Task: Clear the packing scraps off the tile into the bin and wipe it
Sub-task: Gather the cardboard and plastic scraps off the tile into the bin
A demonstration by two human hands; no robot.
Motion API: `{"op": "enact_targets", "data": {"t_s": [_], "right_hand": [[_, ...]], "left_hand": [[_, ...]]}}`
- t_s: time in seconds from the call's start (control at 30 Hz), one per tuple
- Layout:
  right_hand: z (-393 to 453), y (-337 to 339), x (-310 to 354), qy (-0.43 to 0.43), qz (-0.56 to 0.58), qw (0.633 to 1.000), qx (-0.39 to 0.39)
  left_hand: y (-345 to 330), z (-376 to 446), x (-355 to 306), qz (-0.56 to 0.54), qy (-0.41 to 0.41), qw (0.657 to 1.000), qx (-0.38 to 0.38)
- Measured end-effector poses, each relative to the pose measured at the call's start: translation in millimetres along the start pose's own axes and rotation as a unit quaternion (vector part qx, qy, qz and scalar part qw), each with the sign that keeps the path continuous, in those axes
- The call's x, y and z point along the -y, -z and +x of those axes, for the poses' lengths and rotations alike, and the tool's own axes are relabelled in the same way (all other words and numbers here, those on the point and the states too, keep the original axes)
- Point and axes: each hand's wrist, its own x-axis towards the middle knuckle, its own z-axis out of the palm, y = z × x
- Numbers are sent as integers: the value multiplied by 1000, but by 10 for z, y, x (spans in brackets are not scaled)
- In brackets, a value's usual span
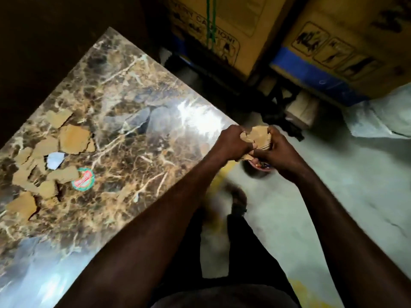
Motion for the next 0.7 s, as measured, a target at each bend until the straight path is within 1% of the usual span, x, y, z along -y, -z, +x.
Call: {"op": "enact_targets", "data": {"t_s": [0.07, 0.17, 0.23, 0.33, 0.43, 0.53, 0.63, 0.7], "right_hand": [[85, 352, -348, -16, 5, 1000, -15], [358, 845, -966, -67, 37, 997, -22], [554, 1036, -1322, -86, 35, 995, -18], [977, 1266, -1961, -117, 31, 992, -20], [1412, 1355, -2382, -136, 37, 990, -22], [1837, 1397, -2713, -134, 38, 990, -21], [2122, 1371, -2921, -148, 8, 988, -31], [2273, 1343, -3089, -143, -23, 988, -55]], "left_hand": [[-439, 163, -130, 3, -4, 1000, 12], [-1126, 540, -175, -14, 4, 999, 30], [-1476, 770, -87, -32, 22, 998, 39], [-1969, 1205, 180, -87, 38, 995, 32], [-2345, 1732, 499, -95, 57, 993, 33], [-2599, 2251, 836, -99, 72, 992, 20], [-2746, 2626, 1169, -116, 95, 988, 24], [-2850, 2847, 1421, -130, 124, 983, 30]]}}
